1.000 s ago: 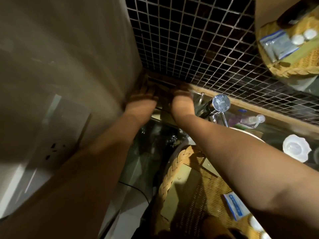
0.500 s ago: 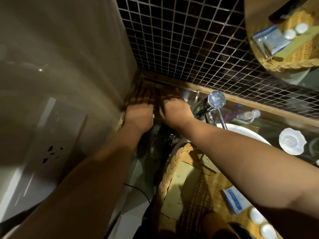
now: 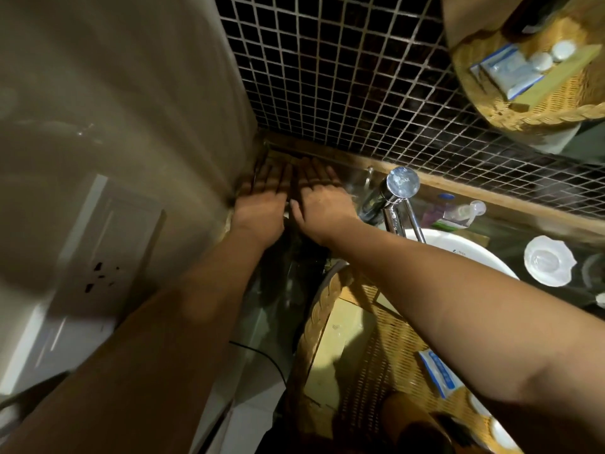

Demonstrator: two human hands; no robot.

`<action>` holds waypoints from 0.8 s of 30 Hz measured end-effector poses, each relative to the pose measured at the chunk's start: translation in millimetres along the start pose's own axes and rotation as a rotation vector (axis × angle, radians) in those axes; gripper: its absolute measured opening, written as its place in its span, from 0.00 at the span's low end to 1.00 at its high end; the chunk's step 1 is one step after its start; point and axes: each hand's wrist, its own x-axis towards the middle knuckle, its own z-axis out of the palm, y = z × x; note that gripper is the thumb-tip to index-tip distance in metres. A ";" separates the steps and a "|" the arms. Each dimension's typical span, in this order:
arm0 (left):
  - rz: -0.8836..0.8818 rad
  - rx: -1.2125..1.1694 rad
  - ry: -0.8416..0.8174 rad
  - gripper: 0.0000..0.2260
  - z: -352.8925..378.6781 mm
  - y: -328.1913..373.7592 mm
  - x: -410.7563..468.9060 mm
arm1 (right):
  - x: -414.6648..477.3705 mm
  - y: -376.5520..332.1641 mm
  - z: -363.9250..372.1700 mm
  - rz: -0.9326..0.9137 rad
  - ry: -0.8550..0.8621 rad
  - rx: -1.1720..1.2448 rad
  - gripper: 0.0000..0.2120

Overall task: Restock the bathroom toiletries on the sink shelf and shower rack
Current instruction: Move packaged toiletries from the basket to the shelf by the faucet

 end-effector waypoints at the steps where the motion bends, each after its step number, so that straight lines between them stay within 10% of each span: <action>1: -0.016 -0.015 0.020 0.32 -2.3 0.4 -4.5 | -3.4 -1.2 -3.3 -0.004 0.013 0.005 0.32; 9: -0.073 -0.046 0.129 0.33 -53.9 22.2 -44.2 | -63.9 0.3 -38.1 0.000 0.109 0.055 0.32; 18: 0.272 -0.183 0.628 0.08 -98.1 105.5 -99.8 | -189.8 72.5 -40.7 -0.298 0.280 0.179 0.29; 24: 0.657 -0.192 0.342 0.08 -67.0 183.4 -143.3 | -278.6 107.5 2.4 -0.112 0.026 0.084 0.16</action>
